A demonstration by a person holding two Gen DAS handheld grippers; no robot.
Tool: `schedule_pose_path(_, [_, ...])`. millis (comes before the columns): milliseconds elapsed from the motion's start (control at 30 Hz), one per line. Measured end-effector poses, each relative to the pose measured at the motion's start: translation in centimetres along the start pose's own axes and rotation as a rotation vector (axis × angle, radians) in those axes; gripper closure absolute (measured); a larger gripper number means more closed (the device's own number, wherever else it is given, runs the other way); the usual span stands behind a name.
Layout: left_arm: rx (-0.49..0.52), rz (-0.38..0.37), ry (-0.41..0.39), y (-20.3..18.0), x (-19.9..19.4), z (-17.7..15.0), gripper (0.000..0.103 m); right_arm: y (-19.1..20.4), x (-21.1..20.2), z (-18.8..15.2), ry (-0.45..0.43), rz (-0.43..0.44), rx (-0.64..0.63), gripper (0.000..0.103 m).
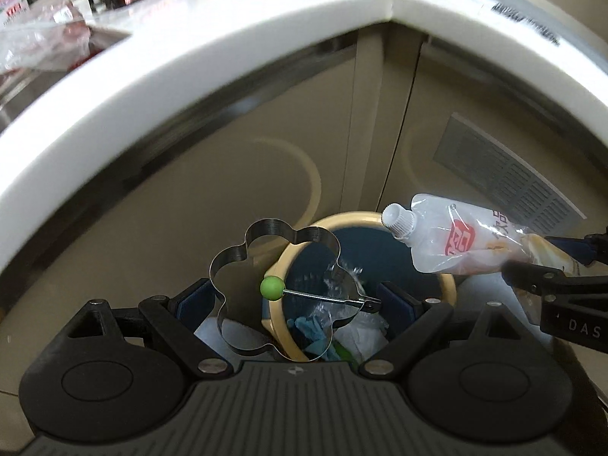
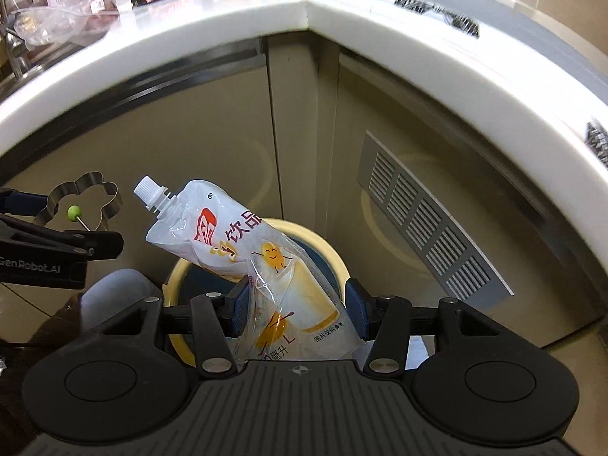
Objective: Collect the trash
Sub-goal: 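Lower both grippers over the bin and open them to drop items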
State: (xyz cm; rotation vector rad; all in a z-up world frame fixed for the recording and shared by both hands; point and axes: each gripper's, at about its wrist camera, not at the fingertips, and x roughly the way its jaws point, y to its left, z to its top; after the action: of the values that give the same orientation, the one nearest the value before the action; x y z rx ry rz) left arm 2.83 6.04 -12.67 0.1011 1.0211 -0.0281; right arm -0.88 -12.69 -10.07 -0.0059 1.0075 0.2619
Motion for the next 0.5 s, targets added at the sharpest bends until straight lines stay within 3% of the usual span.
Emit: schedule_pose_path(500, [-0.010, -0.005, 0.152, -0.8, 6.8, 0.2, 0.009, 0.6, 6.5, 0.0, 0.142, -0.026, -0.013, 0.049])
